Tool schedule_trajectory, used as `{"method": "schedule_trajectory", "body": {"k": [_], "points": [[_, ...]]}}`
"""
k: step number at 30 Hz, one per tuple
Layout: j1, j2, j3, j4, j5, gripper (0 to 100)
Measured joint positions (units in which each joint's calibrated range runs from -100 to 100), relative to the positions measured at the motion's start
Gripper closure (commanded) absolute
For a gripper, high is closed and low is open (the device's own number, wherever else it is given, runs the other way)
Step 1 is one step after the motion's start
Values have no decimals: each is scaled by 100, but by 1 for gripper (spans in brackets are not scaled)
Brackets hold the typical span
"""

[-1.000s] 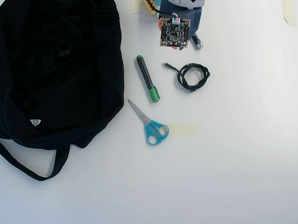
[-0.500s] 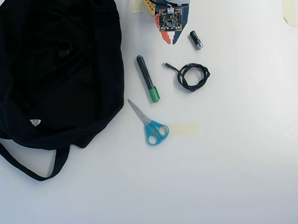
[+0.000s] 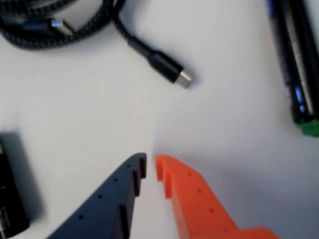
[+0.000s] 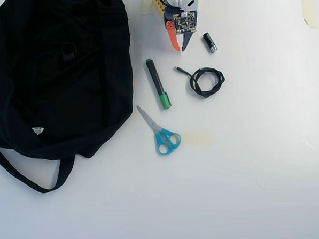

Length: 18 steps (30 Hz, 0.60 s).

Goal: Put the bike light into the black bag

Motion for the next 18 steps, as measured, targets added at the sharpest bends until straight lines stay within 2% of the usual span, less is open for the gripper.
{"method": "schedule_trajectory", "body": {"k": [18], "points": [[0, -50, 126, 120, -10, 98]]}}
